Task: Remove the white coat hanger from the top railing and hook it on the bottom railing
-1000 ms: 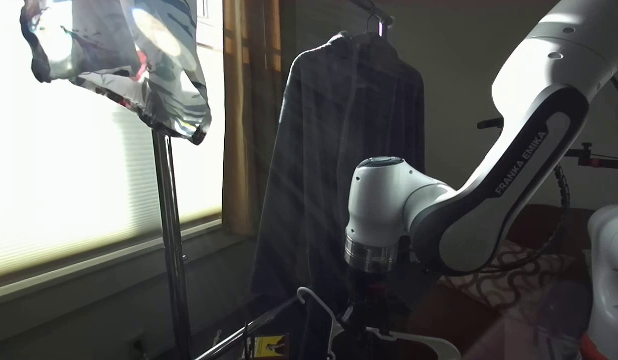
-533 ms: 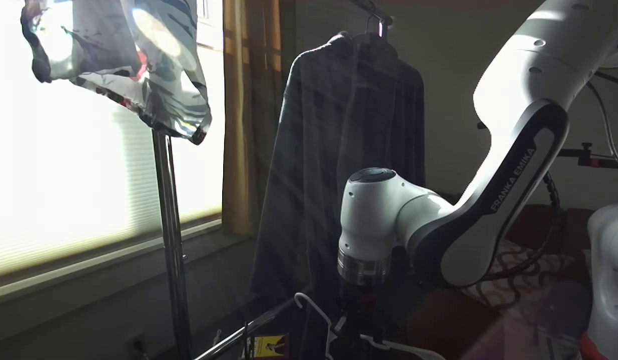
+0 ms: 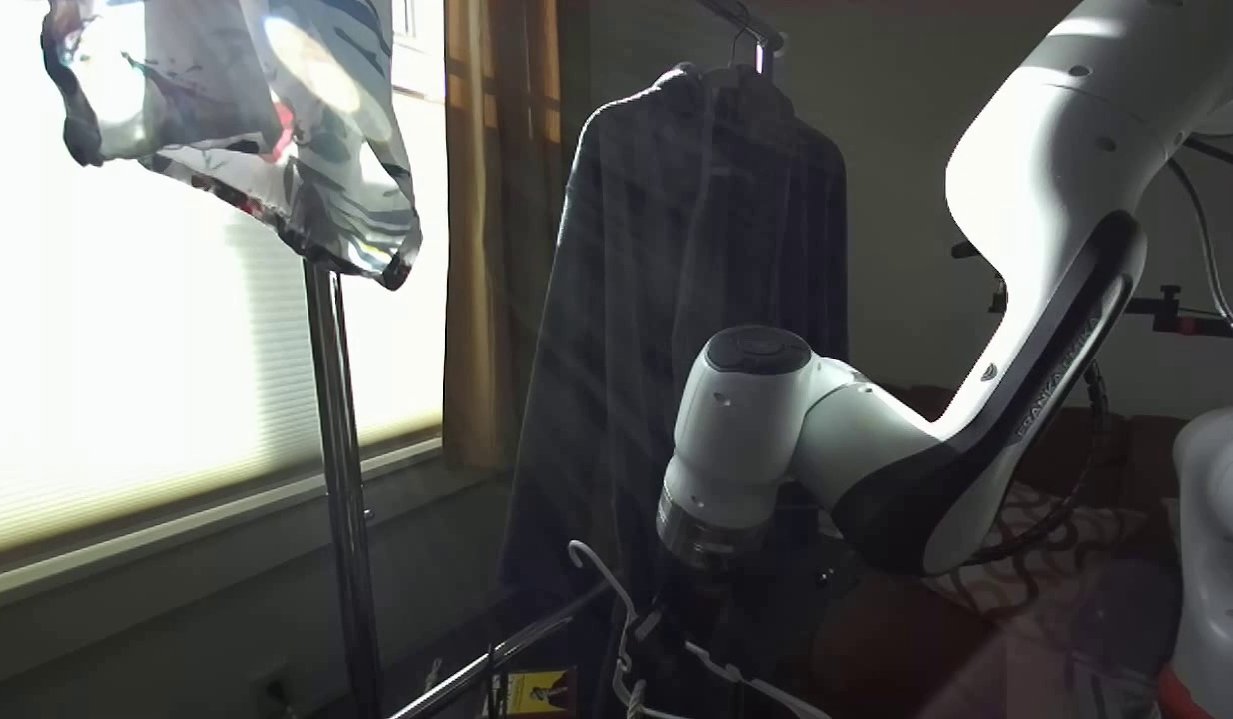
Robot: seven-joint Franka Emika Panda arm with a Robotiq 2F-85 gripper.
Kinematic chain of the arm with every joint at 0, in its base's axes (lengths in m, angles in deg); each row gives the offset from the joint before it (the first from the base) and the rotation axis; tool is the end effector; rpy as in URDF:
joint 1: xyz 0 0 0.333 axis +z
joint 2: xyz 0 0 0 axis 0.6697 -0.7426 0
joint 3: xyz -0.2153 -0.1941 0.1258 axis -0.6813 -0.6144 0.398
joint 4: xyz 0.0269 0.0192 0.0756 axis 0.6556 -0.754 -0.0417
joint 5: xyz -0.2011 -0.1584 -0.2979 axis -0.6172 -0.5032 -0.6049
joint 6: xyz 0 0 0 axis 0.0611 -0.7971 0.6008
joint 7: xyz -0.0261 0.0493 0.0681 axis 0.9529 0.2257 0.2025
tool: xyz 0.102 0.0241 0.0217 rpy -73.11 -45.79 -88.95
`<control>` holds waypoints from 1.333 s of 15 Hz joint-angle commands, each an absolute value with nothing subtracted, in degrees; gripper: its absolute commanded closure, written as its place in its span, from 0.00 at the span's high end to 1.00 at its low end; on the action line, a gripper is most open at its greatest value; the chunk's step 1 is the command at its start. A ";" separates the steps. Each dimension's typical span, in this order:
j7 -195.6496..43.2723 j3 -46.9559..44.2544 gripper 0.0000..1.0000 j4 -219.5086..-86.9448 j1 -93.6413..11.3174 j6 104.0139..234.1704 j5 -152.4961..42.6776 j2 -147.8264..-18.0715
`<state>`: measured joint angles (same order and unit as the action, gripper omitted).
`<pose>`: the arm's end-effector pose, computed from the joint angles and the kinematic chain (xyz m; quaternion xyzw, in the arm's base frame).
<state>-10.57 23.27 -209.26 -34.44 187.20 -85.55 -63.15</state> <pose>0.3877 0.2253 0.2861 0.9794 -0.1099 0.1586 0.0590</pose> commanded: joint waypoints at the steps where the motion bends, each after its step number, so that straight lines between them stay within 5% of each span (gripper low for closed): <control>1: -2.18 24.56 0.01 -208.50 -34.18 187.93 -88.66 -65.44; 7: -3.23 23.93 0.01 -208.27 -34.47 199.79 -86.92 -71.90; 20: 8.12 18.16 0.01 -203.76 -34.32 196.63 -97.52 -74.72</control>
